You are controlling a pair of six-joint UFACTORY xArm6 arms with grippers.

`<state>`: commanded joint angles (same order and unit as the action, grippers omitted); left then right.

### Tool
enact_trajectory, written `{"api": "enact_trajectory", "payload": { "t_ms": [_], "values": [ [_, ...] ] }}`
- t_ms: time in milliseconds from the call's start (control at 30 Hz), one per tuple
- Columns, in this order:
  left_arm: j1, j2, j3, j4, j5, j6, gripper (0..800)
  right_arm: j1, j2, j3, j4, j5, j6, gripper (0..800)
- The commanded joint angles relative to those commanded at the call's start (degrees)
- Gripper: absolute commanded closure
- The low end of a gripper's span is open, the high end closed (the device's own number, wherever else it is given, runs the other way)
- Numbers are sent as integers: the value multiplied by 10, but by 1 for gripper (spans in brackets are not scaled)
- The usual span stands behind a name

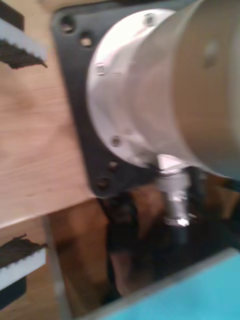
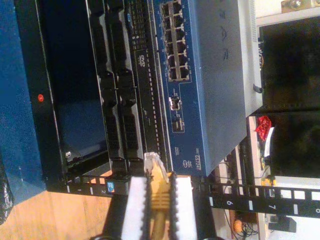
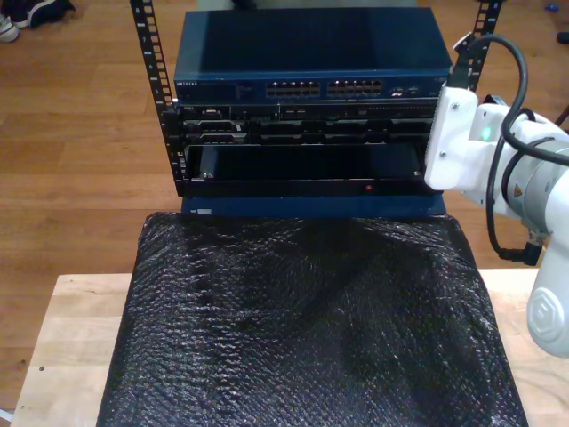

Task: Grab the cable and plug it in

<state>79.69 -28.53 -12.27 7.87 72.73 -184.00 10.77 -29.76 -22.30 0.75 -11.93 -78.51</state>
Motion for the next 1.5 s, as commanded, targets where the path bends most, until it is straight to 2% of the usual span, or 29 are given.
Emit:
{"api": "enact_trajectory", "payload": {
  "t_ms": [100, 367, 567, 733, 1200, 1500],
  "values": [
    [15, 0, 17, -3, -44, 29, 1, -1, 0, 2, 1, 0, 1, 799],
    [17, 6, 55, -45, -114, 37, 0, -1, -1, 7, 2, -16, 1, 799],
    [17, 7, 54, -47, -114, 37, 0, -1, -4, 22, 1, -21, 1, 799],
    [17, 7, 54, -47, -114, 37, 0, 0, -2, 43, 2, -79, -1, 799],
    [17, 7, 54, -47, -114, 37, 0, 1, 52, 51, 1, -149, -2, 800],
    [17, 7, 54, -47, -114, 37, 0, -2, 33, 59, 2, -154, -2, 800]
  ]
}}
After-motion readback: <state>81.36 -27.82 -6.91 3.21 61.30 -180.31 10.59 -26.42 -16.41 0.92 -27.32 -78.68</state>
